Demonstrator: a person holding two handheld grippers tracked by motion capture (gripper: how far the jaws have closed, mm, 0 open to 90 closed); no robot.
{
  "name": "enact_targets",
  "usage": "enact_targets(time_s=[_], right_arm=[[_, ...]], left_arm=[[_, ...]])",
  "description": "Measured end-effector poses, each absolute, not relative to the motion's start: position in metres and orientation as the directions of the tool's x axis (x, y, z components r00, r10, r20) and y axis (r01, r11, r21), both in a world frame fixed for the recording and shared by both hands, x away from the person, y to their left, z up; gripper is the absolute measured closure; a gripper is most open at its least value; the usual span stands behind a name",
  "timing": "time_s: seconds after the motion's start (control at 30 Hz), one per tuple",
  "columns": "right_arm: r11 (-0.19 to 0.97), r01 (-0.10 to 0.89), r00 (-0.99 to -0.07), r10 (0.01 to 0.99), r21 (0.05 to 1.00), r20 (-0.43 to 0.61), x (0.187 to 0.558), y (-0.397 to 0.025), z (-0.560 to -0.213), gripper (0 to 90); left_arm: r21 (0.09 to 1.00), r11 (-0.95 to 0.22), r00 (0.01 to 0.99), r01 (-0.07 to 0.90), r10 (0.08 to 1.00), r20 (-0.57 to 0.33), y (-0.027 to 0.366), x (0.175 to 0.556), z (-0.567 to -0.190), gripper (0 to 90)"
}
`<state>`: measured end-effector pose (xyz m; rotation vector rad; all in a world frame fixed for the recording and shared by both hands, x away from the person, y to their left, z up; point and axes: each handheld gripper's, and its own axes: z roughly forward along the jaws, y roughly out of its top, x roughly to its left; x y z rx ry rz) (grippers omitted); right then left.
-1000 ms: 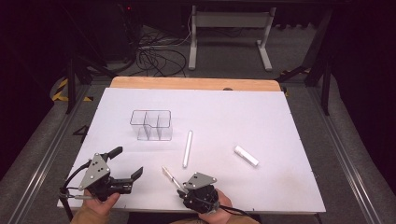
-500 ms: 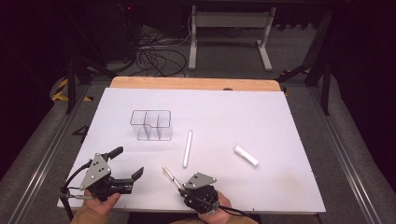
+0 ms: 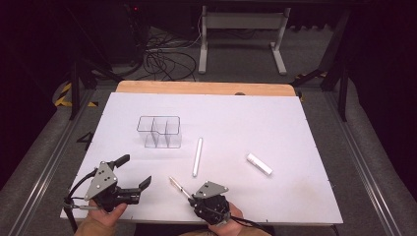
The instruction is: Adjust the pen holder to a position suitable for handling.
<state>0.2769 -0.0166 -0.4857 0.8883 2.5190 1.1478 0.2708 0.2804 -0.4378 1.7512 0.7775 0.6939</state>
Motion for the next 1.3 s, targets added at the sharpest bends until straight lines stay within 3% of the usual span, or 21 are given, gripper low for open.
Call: enact_targets(time_s=[0.47, 1.3], right_arm=[[0.493, 0.44, -0.786, 0.615, 0.75, 0.057, 0.277, -0.018, -0.486, 80.7], [0.491, 0.3, -0.843, 0.537, 0.818, -0.013, 0.289, -0.038, -0.441, 81.0]], left_arm=[[0.955, -0.241, 0.621, 0.172, 0.779, 0.084, 0.28, 0.271, -0.438, 6.5], [0.959, -0.224, 0.62, 0.173, 0.782, 0.071, 0.281, 0.271, -0.437, 6.6]])
